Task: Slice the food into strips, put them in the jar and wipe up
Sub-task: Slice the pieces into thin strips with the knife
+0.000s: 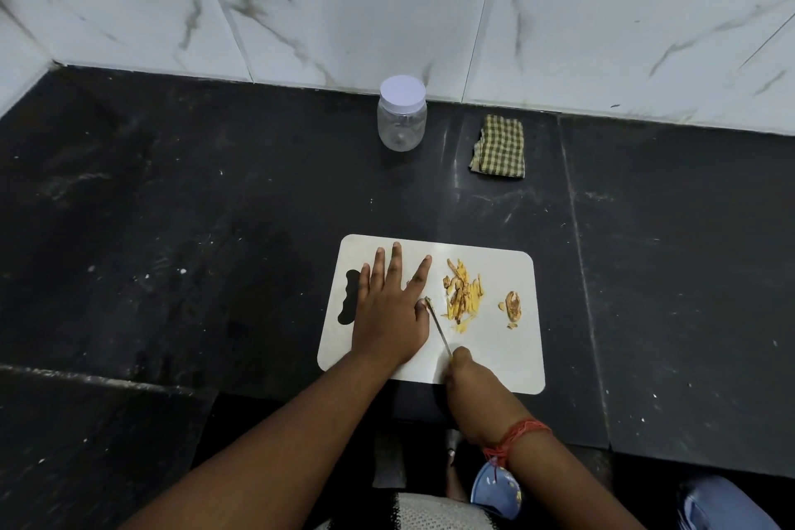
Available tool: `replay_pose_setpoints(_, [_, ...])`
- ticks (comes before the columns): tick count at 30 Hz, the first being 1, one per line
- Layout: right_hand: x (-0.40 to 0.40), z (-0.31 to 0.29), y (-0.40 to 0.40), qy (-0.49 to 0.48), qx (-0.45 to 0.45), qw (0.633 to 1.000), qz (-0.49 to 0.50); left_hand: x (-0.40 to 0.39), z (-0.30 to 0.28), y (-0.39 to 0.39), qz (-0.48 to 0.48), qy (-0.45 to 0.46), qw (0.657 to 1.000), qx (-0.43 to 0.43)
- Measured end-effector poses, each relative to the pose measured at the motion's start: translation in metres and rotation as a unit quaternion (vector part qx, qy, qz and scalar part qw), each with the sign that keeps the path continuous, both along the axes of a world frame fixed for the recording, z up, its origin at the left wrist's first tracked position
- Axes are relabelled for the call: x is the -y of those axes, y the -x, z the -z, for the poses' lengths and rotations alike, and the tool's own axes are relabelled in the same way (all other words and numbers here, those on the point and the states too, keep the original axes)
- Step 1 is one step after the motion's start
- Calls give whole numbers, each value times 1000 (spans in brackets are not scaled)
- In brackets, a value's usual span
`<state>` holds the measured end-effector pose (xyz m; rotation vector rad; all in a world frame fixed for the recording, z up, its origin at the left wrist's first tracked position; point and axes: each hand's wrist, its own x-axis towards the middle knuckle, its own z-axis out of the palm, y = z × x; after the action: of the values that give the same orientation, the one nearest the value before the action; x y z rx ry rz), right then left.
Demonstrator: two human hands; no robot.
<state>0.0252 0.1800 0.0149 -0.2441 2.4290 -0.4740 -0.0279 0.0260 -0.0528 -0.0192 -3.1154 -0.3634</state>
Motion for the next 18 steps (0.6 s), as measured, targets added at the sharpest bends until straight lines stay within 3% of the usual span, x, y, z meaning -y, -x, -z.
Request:
replay_pose_setpoints(10, [-12,-4,-8,39,23,999,12,0,-3,-2,4,-12,1000,9])
replay_pose_setpoints(12, [-14,-9,-8,77,61,994,45,1,-2,-2,7,-15,1000,8])
replay_pose_setpoints(14, [-15,-14,-9,164,155,964,143,2,-1,-3,13,-19,1000,1])
replay_pose_setpoints(18, [-16,-23,-10,306,312,853,286,6,-2,-5,11,-53,999,-2])
